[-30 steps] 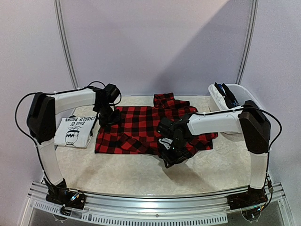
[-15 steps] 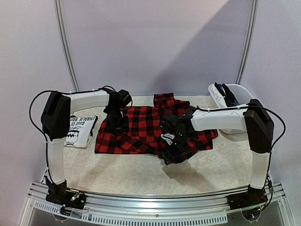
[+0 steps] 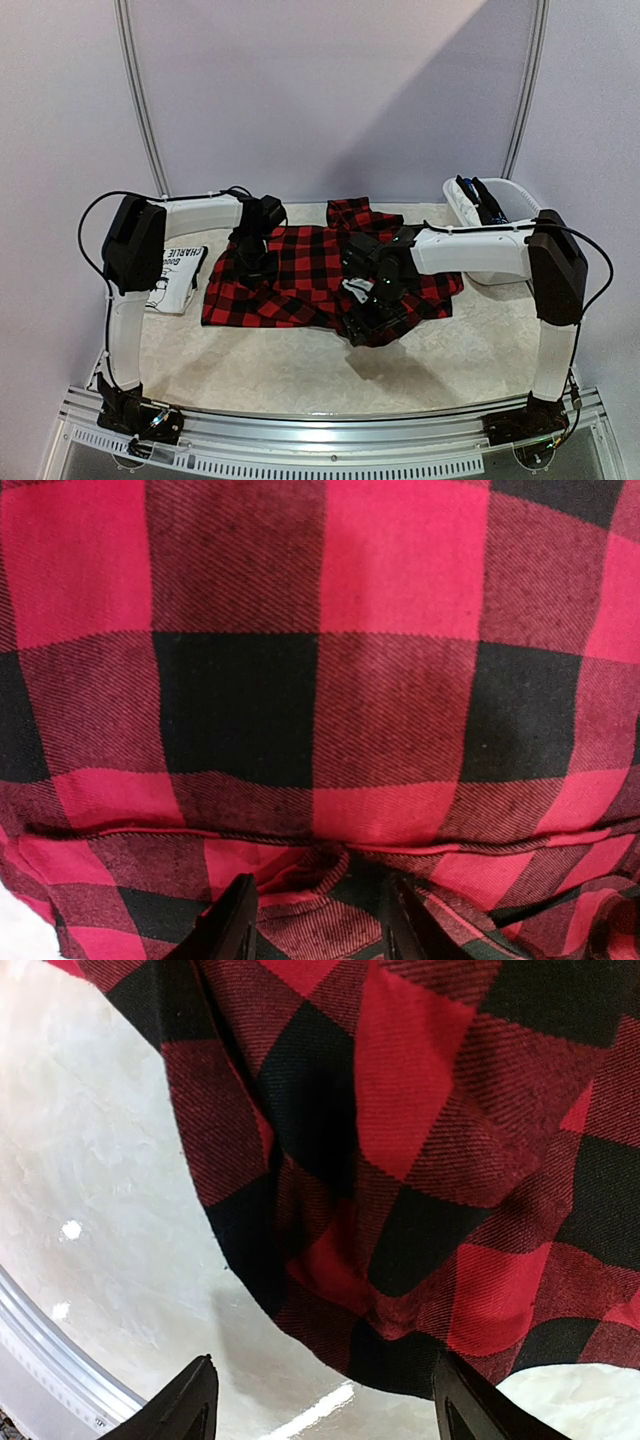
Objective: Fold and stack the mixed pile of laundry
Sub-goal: Adjust the flattened shirt at the center of the board.
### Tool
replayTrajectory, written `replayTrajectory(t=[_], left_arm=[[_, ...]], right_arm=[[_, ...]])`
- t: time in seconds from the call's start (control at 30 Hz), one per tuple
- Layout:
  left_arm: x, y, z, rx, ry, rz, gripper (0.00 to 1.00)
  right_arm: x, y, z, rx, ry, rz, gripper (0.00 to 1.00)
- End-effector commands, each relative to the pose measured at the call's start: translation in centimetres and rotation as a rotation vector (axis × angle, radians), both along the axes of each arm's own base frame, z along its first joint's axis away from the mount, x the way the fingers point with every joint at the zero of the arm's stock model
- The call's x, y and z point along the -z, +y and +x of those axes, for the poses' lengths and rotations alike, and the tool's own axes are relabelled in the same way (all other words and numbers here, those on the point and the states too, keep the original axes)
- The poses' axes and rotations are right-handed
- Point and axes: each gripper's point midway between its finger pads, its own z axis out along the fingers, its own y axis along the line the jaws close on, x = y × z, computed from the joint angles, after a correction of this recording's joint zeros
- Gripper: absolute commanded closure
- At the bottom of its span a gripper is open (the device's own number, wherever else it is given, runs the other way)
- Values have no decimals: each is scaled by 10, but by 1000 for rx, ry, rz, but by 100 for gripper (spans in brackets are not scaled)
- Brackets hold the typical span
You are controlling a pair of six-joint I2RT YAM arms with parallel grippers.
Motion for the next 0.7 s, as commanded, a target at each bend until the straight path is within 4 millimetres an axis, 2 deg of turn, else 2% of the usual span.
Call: replayTrajectory(t=[0.0, 0.07, 0.1, 0.2, 0.3, 0.37, 0.5, 0.57, 0.67], left_arm=[[-4, -14, 1, 40, -26, -25, 59], [-2, -14, 0, 47, -32, -28, 59], [-2, -14, 0, 52, -36, -30, 64], [-4, -17, 0, 67, -55, -54, 78], [-8, -20, -1, 92, -71, -75, 98], [-17, -20, 0, 112, -97, -78, 100], [-49, -18, 0, 195, -207, -81, 100], [-72, -17, -5, 249, -276, -103, 100], [-91, -10, -21, 332, -344, -119, 100]], right_arm=[[-21, 1, 5, 5, -28, 30, 26], [-22, 1, 5, 4, -31, 30, 25], [-23, 1, 5, 5, -31, 30, 25], [-24, 1, 5, 10, -33, 29, 25], [-27, 0, 6, 12, -41, 26, 25], [-30, -1, 8, 17, -53, 19, 25], [-46, 1, 16, 36, -81, 48, 25], [-56, 4, 17, 48, -76, 88, 25], [-69, 13, 13, 43, -60, 156, 24]])
